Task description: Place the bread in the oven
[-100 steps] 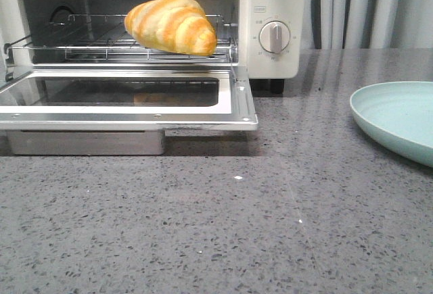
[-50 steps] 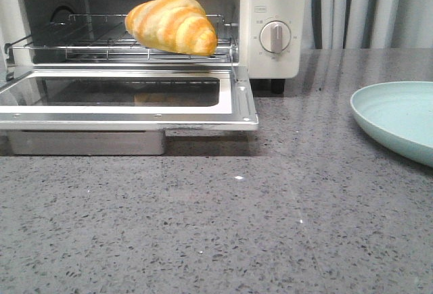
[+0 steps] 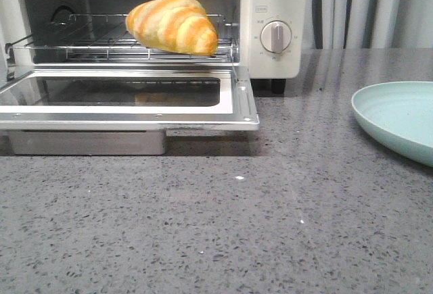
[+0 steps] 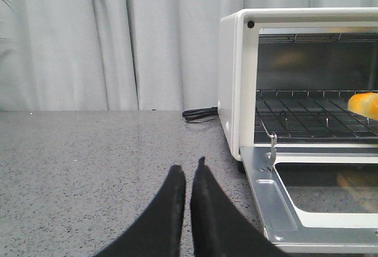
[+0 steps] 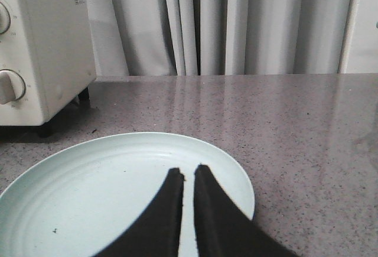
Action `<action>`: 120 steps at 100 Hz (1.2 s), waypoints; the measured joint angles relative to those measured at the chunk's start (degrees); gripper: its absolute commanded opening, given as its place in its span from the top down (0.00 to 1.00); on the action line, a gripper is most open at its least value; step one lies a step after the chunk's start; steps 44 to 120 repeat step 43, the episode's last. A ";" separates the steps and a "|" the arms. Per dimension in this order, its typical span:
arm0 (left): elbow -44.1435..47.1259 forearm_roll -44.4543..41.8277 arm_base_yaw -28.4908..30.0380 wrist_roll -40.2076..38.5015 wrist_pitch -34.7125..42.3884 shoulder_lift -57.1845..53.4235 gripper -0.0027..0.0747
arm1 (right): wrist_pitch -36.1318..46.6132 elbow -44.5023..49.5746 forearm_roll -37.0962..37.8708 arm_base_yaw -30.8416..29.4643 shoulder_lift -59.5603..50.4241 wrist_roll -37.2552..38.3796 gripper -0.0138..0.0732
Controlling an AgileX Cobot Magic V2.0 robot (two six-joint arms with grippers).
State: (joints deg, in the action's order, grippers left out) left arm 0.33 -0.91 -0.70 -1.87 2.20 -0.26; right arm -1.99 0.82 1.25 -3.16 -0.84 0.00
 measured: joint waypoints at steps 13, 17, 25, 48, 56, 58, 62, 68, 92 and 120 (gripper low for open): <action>0.00 0.00 0.00 0.00 0.00 0.00 0.99 | 0.00 0.00 0.00 -0.40 0.00 0.00 0.82; 0.00 0.00 0.00 0.00 0.00 0.00 0.99 | 0.00 0.00 0.00 -0.40 0.00 0.00 0.82; 0.00 0.00 0.00 0.00 0.00 0.00 0.99 | 0.00 0.00 -0.09 -0.40 0.00 0.00 0.82; 0.00 0.00 0.00 0.00 0.00 0.00 0.99 | 0.00 0.00 -0.09 -0.40 0.00 0.00 0.82; 0.00 0.00 0.00 0.00 0.00 0.00 0.99 | 0.00 0.00 -0.09 -0.40 0.00 0.00 0.82; 0.00 0.00 0.00 0.00 0.00 0.00 0.99 | 0.00 0.00 -0.09 -0.40 0.00 0.00 0.82; 0.00 0.00 0.00 0.00 0.00 0.00 0.99 | 0.00 0.00 -0.09 -0.40 0.00 0.00 0.82; 0.00 0.00 0.00 0.00 0.00 0.00 0.99 | 0.00 0.00 -0.09 -0.40 0.00 0.00 0.82; 0.00 0.00 0.00 0.00 0.00 0.00 0.99 | 0.00 0.00 -0.09 -0.40 0.00 0.00 0.82; 0.00 0.00 0.00 0.00 0.00 0.00 0.99 | 0.00 0.00 -0.09 -0.40 0.00 0.00 0.82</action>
